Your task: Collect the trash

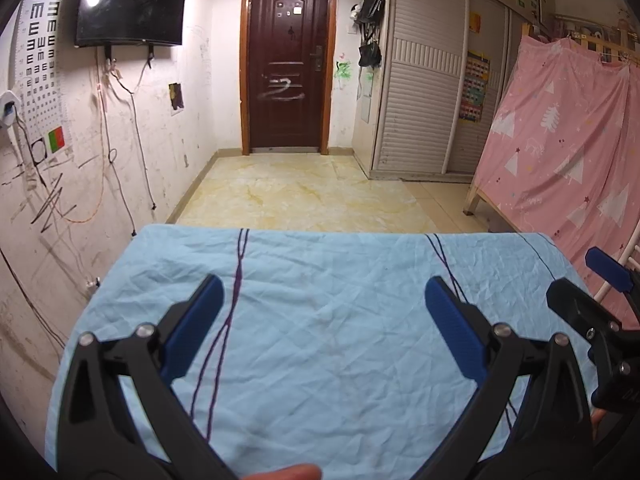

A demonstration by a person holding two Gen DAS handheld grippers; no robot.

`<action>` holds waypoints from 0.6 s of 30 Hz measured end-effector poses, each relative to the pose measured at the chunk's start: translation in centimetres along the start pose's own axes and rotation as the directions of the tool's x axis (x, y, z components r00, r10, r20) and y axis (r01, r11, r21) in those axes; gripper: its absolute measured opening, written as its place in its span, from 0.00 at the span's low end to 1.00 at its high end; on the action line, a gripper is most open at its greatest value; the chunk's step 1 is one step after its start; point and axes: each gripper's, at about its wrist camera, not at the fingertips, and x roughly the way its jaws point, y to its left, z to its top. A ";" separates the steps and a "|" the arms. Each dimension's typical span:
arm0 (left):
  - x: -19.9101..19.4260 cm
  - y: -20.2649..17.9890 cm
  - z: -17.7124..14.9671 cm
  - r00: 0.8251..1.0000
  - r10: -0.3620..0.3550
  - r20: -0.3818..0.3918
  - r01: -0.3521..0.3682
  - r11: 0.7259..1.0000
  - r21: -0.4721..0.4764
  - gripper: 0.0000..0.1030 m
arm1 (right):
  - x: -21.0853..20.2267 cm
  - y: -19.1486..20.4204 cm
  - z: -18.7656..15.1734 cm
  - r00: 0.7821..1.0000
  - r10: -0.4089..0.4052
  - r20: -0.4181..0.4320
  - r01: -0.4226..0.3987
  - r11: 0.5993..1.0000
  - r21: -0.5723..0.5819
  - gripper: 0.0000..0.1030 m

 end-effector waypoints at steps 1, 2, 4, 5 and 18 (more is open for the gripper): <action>0.0 0.0 0.0 1.000 0.000 0.000 0.000 1.000 0.000 0.94 | 0.0 0.0 0.0 1.000 0.000 0.000 0.000 1.000 0.000 0.92; 0.0 0.0 0.0 1.000 0.000 0.000 0.000 1.000 0.000 0.94 | 0.0 0.0 0.0 1.000 0.000 0.000 0.000 1.000 0.000 0.92; 0.0 0.0 0.0 1.000 -0.001 0.000 0.001 1.000 0.001 0.94 | 0.0 0.0 0.0 1.000 0.000 0.000 0.000 1.000 -0.001 0.92; 0.0 0.1 0.0 1.000 -0.001 -0.001 0.001 1.000 0.001 0.94 | 0.0 0.0 0.0 1.000 0.000 0.000 0.000 1.000 -0.001 0.92; 0.0 0.1 0.1 1.000 -0.001 -0.002 0.001 1.000 0.000 0.94 | 0.0 0.0 0.1 1.000 -0.002 -0.003 0.002 1.000 -0.004 0.92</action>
